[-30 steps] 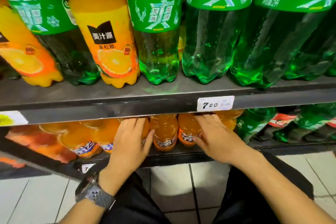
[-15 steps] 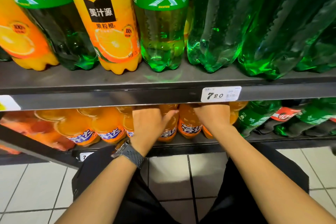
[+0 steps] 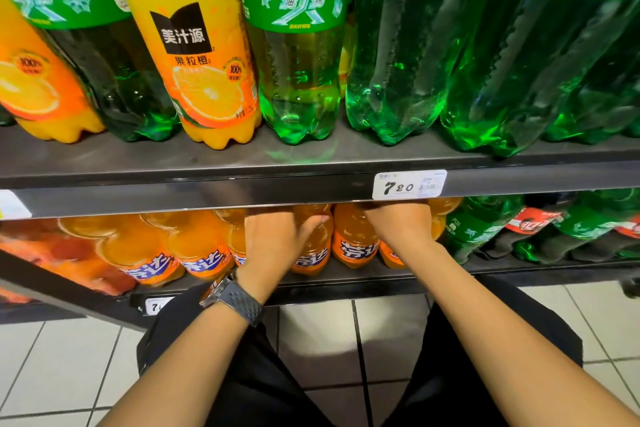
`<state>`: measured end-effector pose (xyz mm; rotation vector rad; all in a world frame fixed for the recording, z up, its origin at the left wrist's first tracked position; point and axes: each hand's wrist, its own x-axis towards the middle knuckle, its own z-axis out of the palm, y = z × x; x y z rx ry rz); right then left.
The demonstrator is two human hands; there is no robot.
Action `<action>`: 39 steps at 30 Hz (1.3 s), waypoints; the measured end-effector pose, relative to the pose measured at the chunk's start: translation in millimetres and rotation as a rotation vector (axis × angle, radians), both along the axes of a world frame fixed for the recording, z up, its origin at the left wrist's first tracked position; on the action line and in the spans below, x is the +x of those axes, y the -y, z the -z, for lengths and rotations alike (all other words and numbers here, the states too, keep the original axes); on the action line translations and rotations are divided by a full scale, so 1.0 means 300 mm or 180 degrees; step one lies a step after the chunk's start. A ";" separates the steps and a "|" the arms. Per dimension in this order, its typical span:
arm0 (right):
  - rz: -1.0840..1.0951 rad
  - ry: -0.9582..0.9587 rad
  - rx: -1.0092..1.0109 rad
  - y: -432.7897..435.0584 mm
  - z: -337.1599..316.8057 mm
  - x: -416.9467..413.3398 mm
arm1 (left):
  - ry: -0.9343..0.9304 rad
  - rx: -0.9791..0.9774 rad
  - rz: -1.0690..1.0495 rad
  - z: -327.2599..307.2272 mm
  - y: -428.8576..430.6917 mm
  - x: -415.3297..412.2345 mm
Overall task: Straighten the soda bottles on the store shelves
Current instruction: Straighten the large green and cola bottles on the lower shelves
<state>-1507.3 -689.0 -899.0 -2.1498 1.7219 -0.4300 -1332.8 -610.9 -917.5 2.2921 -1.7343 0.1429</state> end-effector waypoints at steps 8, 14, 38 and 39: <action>-0.0215 -0.0327 -0.0164 -0.032 -0.041 -0.065 | -0.0284 -0.0441 -0.0123 -0.024 -0.028 -0.076; -0.0760 0.0201 -0.0308 -0.152 0.016 -0.293 | -0.0532 -0.1342 -0.0110 0.034 -0.098 -0.143; 0.1443 0.1805 0.1644 -0.374 -0.102 -0.771 | -0.3209 0.2623 0.0956 -0.210 0.015 -0.826; 0.1595 0.1916 0.1655 -0.402 -0.136 -0.800 | -0.3267 0.2676 0.0811 -0.247 -0.001 -0.858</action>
